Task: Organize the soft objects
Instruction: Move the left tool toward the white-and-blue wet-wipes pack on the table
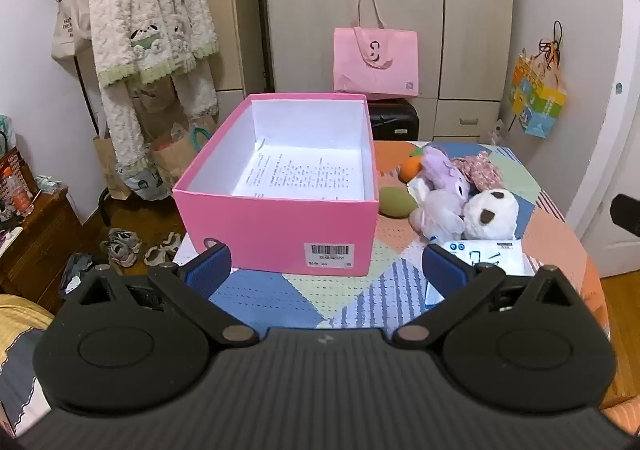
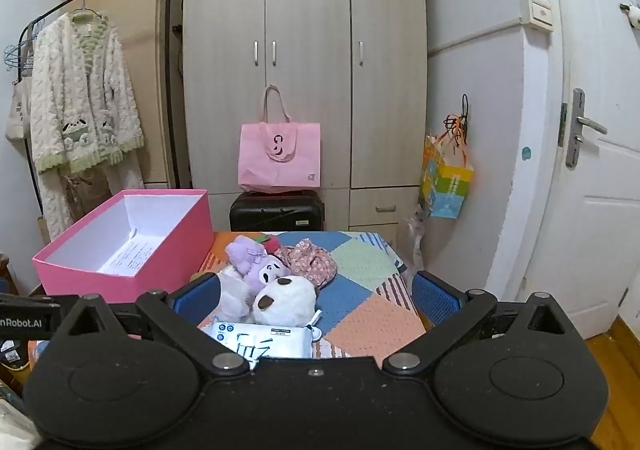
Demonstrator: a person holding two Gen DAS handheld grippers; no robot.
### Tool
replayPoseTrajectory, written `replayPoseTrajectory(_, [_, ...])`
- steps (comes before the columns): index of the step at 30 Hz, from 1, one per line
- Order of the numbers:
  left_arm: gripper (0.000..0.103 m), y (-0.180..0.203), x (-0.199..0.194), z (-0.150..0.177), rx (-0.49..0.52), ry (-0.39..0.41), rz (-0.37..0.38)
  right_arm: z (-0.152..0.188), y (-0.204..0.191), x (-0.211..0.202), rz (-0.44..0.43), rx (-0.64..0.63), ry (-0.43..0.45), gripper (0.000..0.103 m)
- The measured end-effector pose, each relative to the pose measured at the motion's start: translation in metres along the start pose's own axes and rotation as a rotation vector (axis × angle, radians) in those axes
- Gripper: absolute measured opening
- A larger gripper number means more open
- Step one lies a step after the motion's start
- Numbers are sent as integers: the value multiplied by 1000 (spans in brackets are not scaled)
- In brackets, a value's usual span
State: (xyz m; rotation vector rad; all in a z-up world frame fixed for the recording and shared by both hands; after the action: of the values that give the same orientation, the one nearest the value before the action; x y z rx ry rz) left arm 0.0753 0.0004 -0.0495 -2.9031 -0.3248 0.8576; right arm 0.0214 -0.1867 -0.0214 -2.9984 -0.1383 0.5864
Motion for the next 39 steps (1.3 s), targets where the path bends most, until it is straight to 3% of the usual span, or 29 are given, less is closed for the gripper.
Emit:
replayPoseTrajectory(5, [103,4,-2,6,21,-6,3,7,-7,2,-33,-14,-24,103])
replayPoseTrajectory(11, [103,9,7,11,26,-53,16,8,-9,3,9,-59,-35,103])
replayPoseTrajectory(26, [103,11,12,19,38,-86,18,18,-1,7,8,-33,-70,103])
replayPoseTrajectory(39, [103,12,15,22,39,-68,32,24,2,8,19,-23,-92,103])
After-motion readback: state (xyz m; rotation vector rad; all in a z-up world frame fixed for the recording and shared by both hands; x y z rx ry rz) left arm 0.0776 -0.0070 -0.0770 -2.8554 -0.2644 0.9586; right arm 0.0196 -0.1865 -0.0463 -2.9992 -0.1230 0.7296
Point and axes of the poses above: each gripper's, at about its wrist camera, not at the fingertips, and x roughly the way its jaws point, y to its right, z to its underside, the point moved 9 cm from there along x, roughly the way its jaws point, and after that the axes turned 13 degrees about -z, right-handed, at the moved point
